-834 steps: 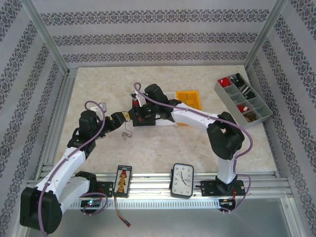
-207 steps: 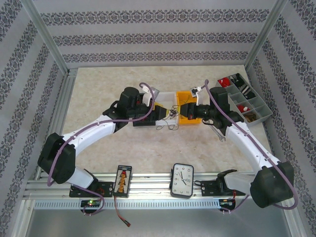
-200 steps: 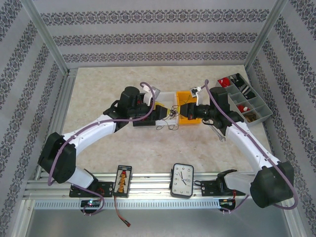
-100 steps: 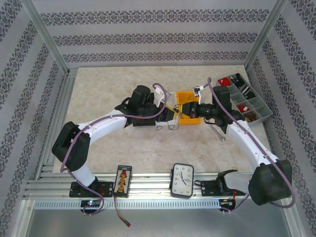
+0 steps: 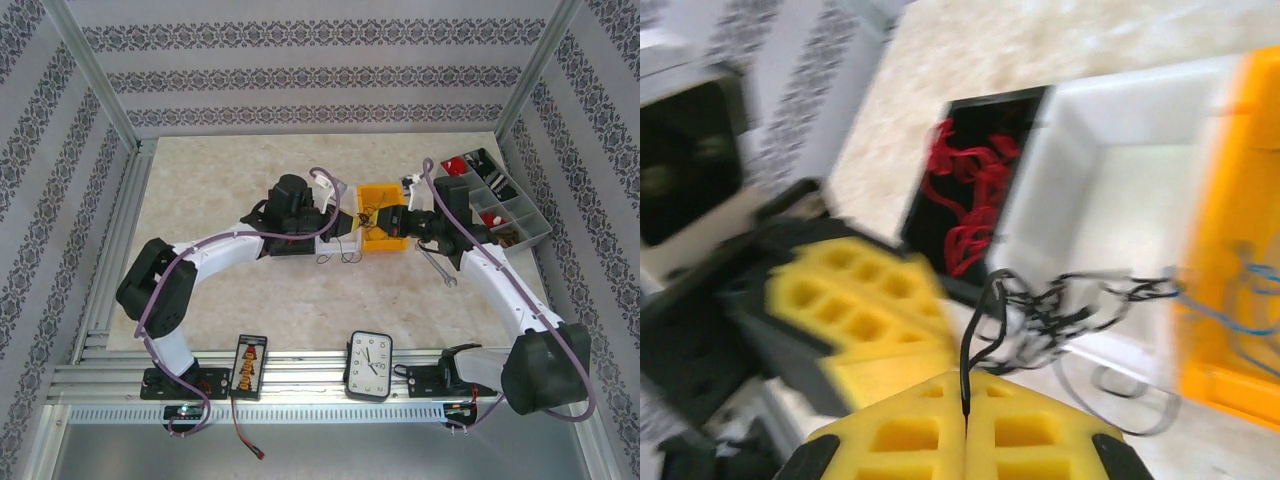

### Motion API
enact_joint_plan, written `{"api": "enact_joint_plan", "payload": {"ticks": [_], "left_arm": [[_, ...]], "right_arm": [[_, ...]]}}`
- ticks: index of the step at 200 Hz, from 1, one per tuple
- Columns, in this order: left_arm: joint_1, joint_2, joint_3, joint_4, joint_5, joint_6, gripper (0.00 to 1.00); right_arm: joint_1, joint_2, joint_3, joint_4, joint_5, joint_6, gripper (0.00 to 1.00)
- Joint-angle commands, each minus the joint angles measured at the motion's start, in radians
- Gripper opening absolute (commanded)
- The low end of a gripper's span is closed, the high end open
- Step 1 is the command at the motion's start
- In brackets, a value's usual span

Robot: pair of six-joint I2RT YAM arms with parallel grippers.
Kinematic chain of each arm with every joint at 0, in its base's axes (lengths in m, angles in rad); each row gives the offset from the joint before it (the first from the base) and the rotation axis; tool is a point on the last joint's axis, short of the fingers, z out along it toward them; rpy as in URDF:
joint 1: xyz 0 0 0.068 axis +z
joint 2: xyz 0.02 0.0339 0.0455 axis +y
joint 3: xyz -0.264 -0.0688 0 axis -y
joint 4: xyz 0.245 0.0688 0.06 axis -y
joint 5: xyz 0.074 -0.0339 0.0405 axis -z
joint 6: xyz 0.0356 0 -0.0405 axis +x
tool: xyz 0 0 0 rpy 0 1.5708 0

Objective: Untangle the cables

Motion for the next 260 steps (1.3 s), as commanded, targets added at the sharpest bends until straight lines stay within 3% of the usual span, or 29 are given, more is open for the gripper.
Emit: {"api": "enact_joint_plan", "payload": {"ticks": [1, 17, 62, 104, 107, 121, 139, 166, 190, 260], "left_arm": [[0.029, -0.07, -0.072, 0.184, 0.001, -0.099, 0.0], [0.049, -0.095, -0.117, 0.261, 0.031, -0.163, 0.0], [0.112, -0.127, -0.228, 0.452, 0.016, -0.317, 0.0], [0.083, -0.157, -0.174, 0.128, -0.091, -0.1, 0.0], [0.08, -0.157, -0.171, 0.11, -0.103, -0.089, 0.02], [0.072, -0.154, -0.174, 0.086, -0.128, -0.076, 0.37], [0.067, -0.15, -0.193, 0.084, -0.174, -0.09, 0.57], [0.059, -0.139, -0.216, 0.119, -0.194, -0.116, 0.65], [0.049, -0.152, -0.219, 0.118, -0.203, -0.098, 0.67], [0.039, -0.197, -0.24, 0.104, -0.176, -0.049, 0.7]], "right_arm": [[-0.03, 0.005, -0.036, -0.067, 0.276, -0.003, 0.01], [-0.044, 0.03, -0.056, -0.068, 0.39, 0.023, 0.01], [-0.057, 0.105, -0.072, -0.057, 0.518, 0.055, 0.01], [-0.063, 0.115, -0.074, -0.032, 0.434, 0.025, 0.03], [-0.062, 0.11, -0.078, -0.022, 0.415, 0.023, 0.03], [-0.055, 0.084, -0.092, 0.037, 0.351, 0.021, 0.03], [-0.043, 0.074, -0.085, 0.112, 0.233, 0.015, 0.03], [-0.007, 0.063, -0.041, 0.204, 0.116, 0.005, 0.03], [0.026, 0.056, 0.012, 0.241, 0.041, -0.027, 0.04], [0.106, 0.149, 0.079, 0.175, -0.025, -0.08, 0.05]]}}
